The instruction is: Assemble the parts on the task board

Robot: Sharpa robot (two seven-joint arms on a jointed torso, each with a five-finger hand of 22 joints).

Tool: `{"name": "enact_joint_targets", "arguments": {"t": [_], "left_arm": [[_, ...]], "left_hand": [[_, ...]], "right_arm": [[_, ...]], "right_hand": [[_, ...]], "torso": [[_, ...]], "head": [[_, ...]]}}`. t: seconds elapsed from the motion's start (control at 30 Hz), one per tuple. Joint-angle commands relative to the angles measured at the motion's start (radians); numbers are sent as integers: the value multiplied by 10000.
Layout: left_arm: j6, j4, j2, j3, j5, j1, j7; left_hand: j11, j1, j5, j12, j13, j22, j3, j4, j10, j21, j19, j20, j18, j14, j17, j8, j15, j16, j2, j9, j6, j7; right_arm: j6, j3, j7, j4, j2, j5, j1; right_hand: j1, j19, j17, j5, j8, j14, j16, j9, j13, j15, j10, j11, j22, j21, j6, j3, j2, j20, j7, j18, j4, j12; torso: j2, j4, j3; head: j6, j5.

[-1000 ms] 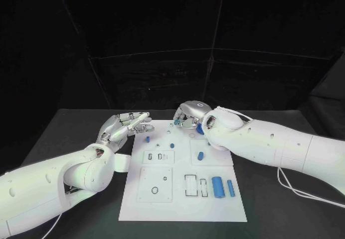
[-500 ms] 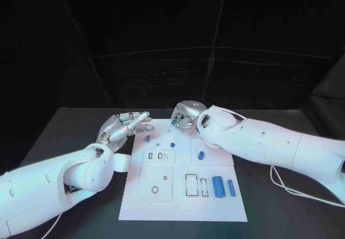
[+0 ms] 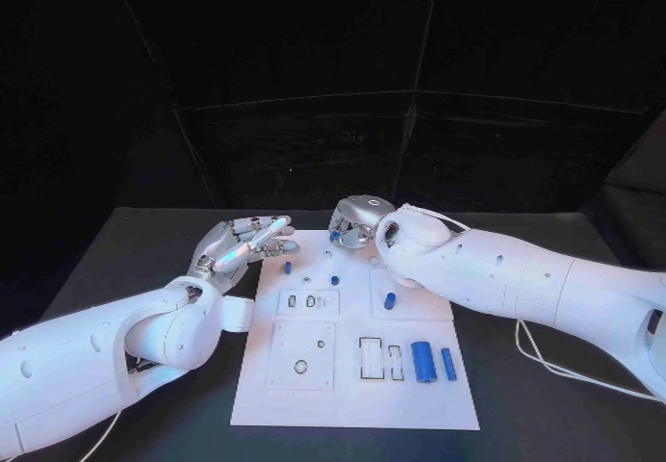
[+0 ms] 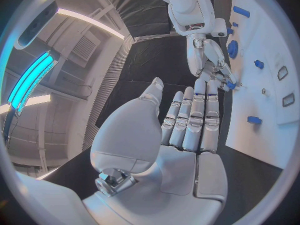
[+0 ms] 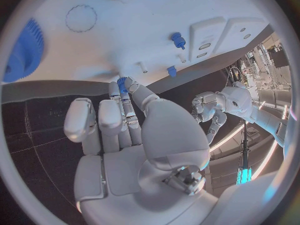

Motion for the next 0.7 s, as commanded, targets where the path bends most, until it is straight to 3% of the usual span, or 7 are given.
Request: {"name": "enact_joint_targets", "arguments": {"t": [0.03,0.5,0.7], "left_arm": [[155,13,12,13,-59,25,20],[238,2,28,13,-59,38,-46],[321,-11,39,13,-59,42,-139]], "left_hand": [[64,-85,-4,-36,-10,-18,-44,-2,4,-54,-20,72,135,-43,10,-46,53,-65,48,-14,3,69],[64,-83,-4,-39,-10,-20,-43,-7,3,-56,-20,72,135,-43,11,-47,53,-68,50,-15,2,70],[65,-81,-4,-45,-11,-24,-44,-13,-1,-61,-20,73,135,-45,12,-51,54,-77,53,-16,-2,71]], "right_arm": [[215,2,-111,-38,46,-131,17],[307,1,-228,-382,276,-136,46],[255,1,-190,-445,336,-130,62]], "right_hand": [[-44,-46,-33,-56,10,67,17,7,-14,40,-51,43,-26,7,-20,64,-89,43,56,-117,23,-71],[-251,-354,-483,-140,-35,-68,-193,-19,-39,144,-550,180,-399,-169,-375,323,-437,126,173,-41,297,-132],[-356,-782,-1091,-141,-49,-236,-553,-37,-39,272,-1192,328,-986,-475,-1026,303,-801,244,275,78,531,-114]], "torso": [[0,-5,-1],[12,-8,-4],[16,-12,-2]], "head": [[-11,10],[-30,13],[-37,26]]}}
